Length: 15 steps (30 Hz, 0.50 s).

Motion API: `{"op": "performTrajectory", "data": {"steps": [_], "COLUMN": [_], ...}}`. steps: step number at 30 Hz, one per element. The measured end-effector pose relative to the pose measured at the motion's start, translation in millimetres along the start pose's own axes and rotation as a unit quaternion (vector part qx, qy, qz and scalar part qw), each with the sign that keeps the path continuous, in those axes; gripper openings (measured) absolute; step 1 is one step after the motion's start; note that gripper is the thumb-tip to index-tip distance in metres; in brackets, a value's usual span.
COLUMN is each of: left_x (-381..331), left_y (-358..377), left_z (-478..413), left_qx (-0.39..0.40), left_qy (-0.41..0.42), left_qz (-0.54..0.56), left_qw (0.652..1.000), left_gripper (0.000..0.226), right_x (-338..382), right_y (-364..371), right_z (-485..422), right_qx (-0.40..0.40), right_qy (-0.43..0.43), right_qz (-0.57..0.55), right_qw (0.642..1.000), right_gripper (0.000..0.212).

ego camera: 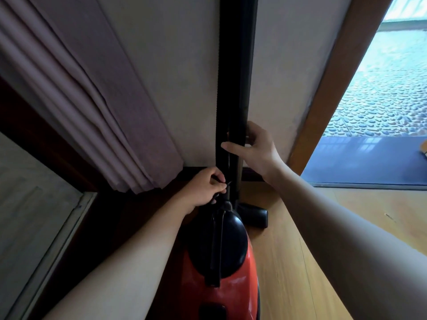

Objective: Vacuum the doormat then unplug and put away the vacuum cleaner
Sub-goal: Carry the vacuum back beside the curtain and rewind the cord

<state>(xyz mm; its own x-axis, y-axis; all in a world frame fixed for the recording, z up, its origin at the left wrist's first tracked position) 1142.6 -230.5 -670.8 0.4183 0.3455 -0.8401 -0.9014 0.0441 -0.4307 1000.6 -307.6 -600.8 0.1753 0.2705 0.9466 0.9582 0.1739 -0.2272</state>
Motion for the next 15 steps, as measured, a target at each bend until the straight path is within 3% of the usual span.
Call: {"op": "performTrajectory", "data": {"steps": [3,6,11,15], "left_x": [-13,-23,-29,-20], "left_y": [7,19,33,38], "left_z": [3,5,6,5], "left_qx": [0.025,0.064,0.056,0.022], "left_qy": [-0.073,-0.12,-0.132,-0.132], "left_qz": [0.176,0.254,0.314,0.341], "left_qw": [0.981,0.958,0.938,0.93], "left_gripper": [0.009,0.006,0.019,0.013], "right_x": [-6,-18,-24,-36], "right_y": [-10,-24,-35,-36], "right_z": [10,22,42,69], "right_qx": [0.018,0.025,0.102,0.194], "right_qy": [0.043,0.097,0.141,0.218], "right_qz": [0.022,0.053,0.083,0.068], "right_qw": [0.999,0.993,0.981,0.954], "right_gripper": [0.071,0.086,0.098,0.088]}}
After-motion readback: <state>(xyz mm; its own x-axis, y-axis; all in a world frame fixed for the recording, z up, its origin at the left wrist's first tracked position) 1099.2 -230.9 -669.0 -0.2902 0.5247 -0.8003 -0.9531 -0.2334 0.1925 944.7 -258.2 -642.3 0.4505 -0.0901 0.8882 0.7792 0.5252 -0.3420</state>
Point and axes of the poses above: each hand's wrist, its own z-axis away from the middle knuckle, its own y-axis out of the palm, x = y × z, the point moved 6 cm from there along -z, towards the middle knuckle, and after that the axes turned 4 degrees about -x, right-handed, at the moved point
